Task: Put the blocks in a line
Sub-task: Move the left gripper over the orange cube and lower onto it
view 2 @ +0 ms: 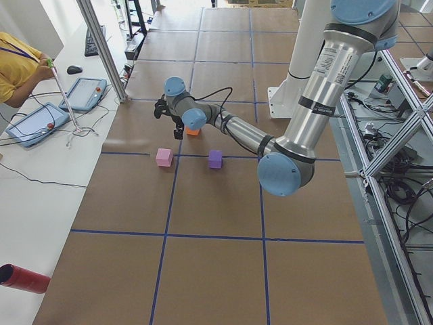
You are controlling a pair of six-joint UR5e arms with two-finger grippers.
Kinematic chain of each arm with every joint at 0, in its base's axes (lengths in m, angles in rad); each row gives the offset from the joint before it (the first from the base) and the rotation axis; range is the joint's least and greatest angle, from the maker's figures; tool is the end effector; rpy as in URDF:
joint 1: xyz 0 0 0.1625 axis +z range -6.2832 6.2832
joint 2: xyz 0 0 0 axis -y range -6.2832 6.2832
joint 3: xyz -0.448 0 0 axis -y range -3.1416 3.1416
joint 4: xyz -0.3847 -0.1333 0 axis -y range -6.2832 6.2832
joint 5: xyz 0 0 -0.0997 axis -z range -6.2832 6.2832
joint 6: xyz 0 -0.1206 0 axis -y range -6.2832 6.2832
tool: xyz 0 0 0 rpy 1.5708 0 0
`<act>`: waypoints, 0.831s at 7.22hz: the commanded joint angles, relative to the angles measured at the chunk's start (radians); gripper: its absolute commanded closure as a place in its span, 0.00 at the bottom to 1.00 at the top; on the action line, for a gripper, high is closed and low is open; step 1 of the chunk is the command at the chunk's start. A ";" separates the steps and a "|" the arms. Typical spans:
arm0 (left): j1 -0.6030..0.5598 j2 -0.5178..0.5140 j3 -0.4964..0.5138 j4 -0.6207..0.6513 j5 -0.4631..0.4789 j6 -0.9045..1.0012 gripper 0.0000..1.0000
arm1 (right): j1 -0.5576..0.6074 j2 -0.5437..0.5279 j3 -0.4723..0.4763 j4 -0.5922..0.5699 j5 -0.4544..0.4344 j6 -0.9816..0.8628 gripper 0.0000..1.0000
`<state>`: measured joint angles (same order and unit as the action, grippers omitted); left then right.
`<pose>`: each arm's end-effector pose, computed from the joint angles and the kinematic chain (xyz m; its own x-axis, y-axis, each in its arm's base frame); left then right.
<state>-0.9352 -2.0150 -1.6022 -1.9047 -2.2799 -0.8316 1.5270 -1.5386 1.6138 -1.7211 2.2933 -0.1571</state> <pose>0.3534 -0.5713 0.3818 0.5256 0.1488 -0.8376 -0.0314 0.9873 0.1558 0.0320 -0.4925 0.6791 0.7355 -0.1393 0.6630 0.1607 0.9866 0.0291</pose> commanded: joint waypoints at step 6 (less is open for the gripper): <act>0.200 -0.130 0.070 0.110 0.258 -0.106 0.00 | -0.001 0.000 0.000 0.000 0.000 0.001 0.00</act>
<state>-0.7578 -2.1445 -1.5393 -1.7947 -2.0459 -0.9297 1.5272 -1.5386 1.6137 -1.7211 2.2933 -0.1565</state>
